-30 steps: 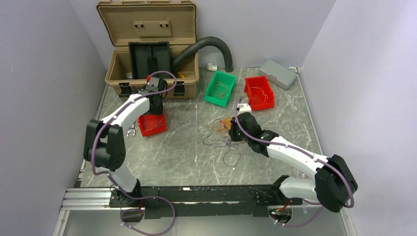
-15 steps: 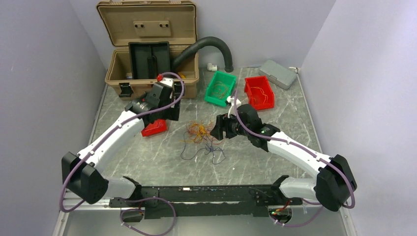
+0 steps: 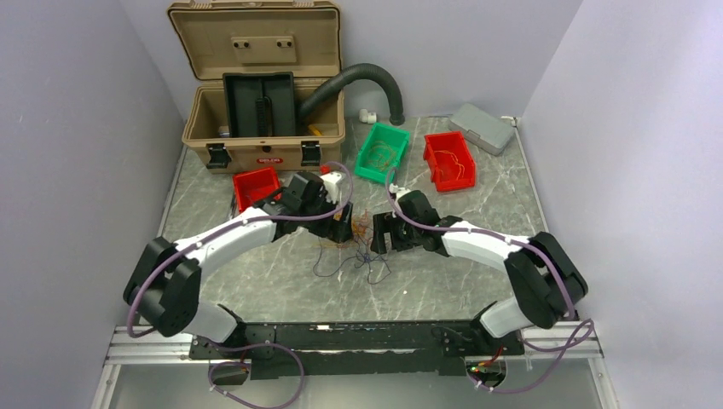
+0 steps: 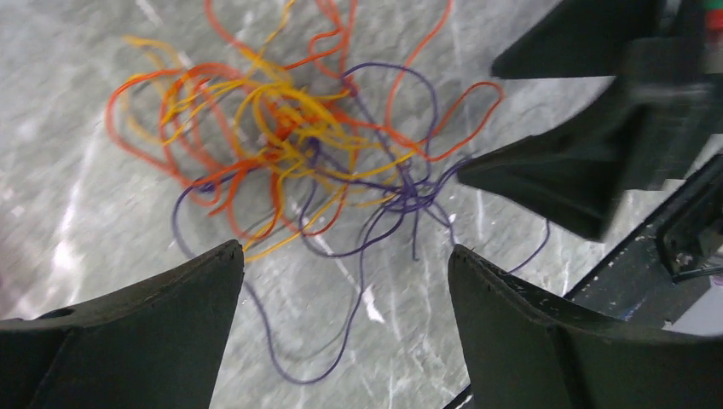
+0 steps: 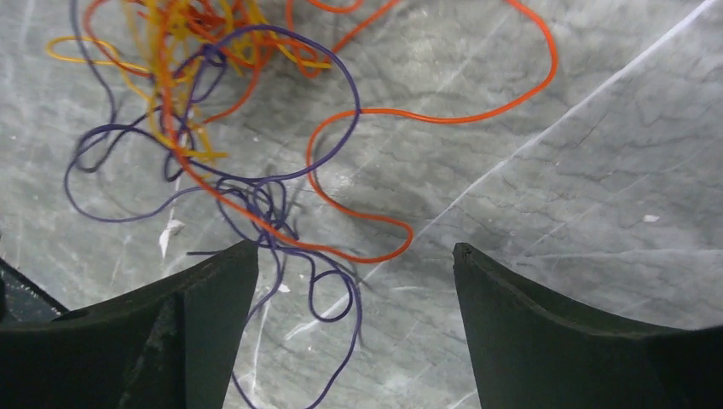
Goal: Untangle the cables
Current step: Untie the cable.
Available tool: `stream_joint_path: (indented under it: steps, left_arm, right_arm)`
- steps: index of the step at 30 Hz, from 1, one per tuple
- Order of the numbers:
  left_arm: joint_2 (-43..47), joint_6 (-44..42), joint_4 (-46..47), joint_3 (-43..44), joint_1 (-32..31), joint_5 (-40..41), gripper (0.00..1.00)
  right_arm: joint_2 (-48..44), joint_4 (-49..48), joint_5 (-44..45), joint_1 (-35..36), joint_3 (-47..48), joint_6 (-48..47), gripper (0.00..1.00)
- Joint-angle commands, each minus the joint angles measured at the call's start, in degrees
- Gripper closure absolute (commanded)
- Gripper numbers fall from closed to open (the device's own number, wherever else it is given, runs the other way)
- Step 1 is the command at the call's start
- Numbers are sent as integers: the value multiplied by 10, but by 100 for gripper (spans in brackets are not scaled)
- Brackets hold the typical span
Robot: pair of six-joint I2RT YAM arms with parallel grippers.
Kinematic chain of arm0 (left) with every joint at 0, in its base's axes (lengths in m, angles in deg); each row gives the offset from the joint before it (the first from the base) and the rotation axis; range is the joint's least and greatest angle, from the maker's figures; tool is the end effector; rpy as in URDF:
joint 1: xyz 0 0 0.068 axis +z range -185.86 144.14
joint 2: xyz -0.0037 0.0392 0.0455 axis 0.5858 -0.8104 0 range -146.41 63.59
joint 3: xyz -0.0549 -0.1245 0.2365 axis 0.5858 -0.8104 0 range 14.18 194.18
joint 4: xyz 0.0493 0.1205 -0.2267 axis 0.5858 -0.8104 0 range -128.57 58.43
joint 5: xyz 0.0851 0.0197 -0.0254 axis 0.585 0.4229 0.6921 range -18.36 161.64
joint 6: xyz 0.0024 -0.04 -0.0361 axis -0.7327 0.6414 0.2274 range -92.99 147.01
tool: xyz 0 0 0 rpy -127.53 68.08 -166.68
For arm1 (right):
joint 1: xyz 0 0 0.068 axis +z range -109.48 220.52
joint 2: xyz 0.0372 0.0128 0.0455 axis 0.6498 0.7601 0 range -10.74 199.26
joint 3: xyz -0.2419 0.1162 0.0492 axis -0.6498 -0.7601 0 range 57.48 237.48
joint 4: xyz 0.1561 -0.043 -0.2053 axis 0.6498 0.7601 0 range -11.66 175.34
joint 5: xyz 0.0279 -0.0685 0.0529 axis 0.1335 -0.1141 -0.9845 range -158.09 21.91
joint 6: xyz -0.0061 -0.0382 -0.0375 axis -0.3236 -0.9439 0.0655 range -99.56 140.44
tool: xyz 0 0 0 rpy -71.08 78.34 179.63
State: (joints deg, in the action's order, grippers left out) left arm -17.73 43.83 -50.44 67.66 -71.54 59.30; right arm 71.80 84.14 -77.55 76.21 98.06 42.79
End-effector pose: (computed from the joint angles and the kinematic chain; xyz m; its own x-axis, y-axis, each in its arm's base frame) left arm 0.2388 -0.1808 0.2340 -0.7653 0.2015 -0.6113 0.4882 0.8006 -0.3473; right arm 0.2252 0.1688 0.1753 -0.8091 -0.1193 -0.5754 -0.3865 0.8457 0.3681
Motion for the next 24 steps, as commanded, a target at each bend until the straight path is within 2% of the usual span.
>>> stream_joint_path:
  steps: [1,3,5,7,8,9,10,11,13,14,15,17,19,22,24]
  left_arm:
    - [-33,-26,88,27,-7,-87,8]
    - [-52,-33,102,31,-9,-94,12]
    - [-71,-40,113,32,-8,-90,20]
    - [-85,-45,119,31,-9,-73,28]
    - [-91,-48,123,29,-9,-65,32]
    - [-94,-50,130,25,-8,-63,35]
    - [-97,-51,139,21,-8,-65,41]
    - [-100,-53,146,18,-8,-66,49]
    - [-105,-55,150,17,-9,-63,74]
    - [-105,-56,145,18,-9,-52,90]
    - [-101,-52,137,16,-8,-34,100]
    - [-87,-43,144,-10,-7,13,100]
    - [-42,-29,192,-66,-1,50,100]
    - [25,-19,264,-147,14,69,100]
    - [64,-29,288,-184,18,70,100]
  right_arm:
    - [30,-40,9,-5,29,42,13]
    - [33,-61,12,-5,17,66,17]
    - [36,-92,23,-5,5,85,28]
    - [38,-107,33,-7,-1,88,50]
    - [34,-114,38,-7,-3,87,65]
    - [26,-124,43,-7,-7,84,89]
    - [12,-132,46,-7,-14,80,100]
    - [4,-138,48,-7,-18,75,100]
    - [-31,-130,67,-7,-24,67,100]
    - [-50,-124,82,-7,-29,65,100]
    - [-69,-116,100,-7,-35,63,100]
    - [-114,-96,149,-8,-45,58,100]
    - [-166,-77,210,-8,-65,59,100]
    - [-244,-44,318,-15,-81,76,100]
    - [-284,-61,301,-21,-93,58,100]
